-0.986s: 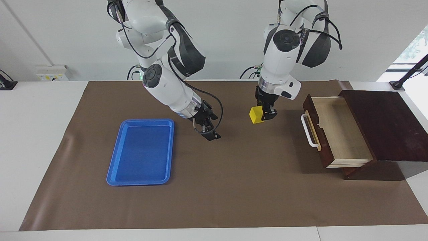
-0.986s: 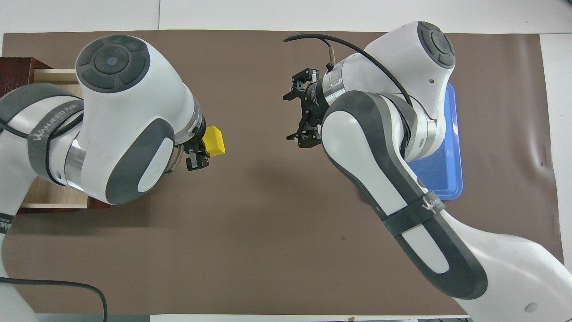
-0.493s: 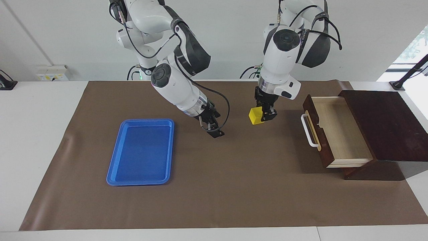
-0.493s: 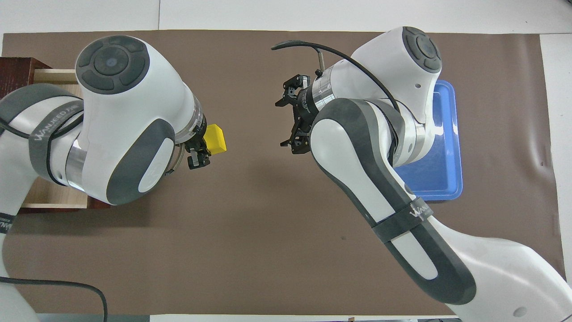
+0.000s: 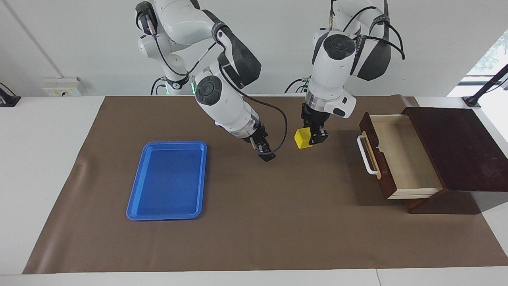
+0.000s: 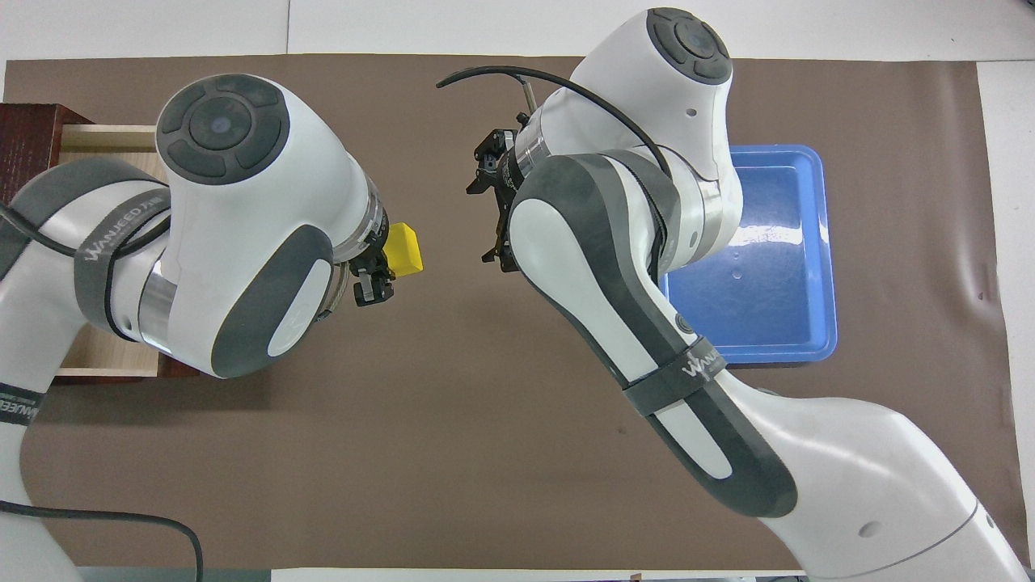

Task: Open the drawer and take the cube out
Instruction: 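Bring the right gripper to the cube held by the left gripper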

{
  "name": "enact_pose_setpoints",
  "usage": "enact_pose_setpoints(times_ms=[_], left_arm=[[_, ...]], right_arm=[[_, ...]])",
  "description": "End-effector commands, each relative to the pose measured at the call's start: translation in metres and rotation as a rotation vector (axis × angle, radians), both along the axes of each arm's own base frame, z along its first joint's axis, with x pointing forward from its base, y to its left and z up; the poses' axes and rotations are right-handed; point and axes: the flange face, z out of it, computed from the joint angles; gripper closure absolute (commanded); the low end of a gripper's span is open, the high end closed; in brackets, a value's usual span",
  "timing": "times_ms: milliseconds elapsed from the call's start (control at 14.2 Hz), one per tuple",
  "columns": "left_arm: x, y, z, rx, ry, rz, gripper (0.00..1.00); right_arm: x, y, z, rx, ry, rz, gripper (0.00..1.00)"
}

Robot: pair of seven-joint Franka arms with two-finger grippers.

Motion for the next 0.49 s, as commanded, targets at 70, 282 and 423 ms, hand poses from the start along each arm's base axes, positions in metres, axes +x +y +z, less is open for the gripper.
enact_pose_setpoints(times_ms=[70, 282, 423], left_arm=[[-0.01, -0.01, 0.0, -0.015, -0.018, -0.017, 1.0], [-0.01, -0.01, -0.002, -0.016, -0.017, -0.017, 1.0], [-0.01, -0.009, -0.002, -0.016, -0.017, -0.015, 1.0]], right_arm=[[-0.012, 0.034, -0.003, -0.06, -0.002, 0.01, 0.11], [-0.014, 0.036, -0.002, -0.07, 0.001, 0.004, 0.11], [-0.017, 0.042, -0.003, -0.071, -0.002, 0.006, 0.11]])
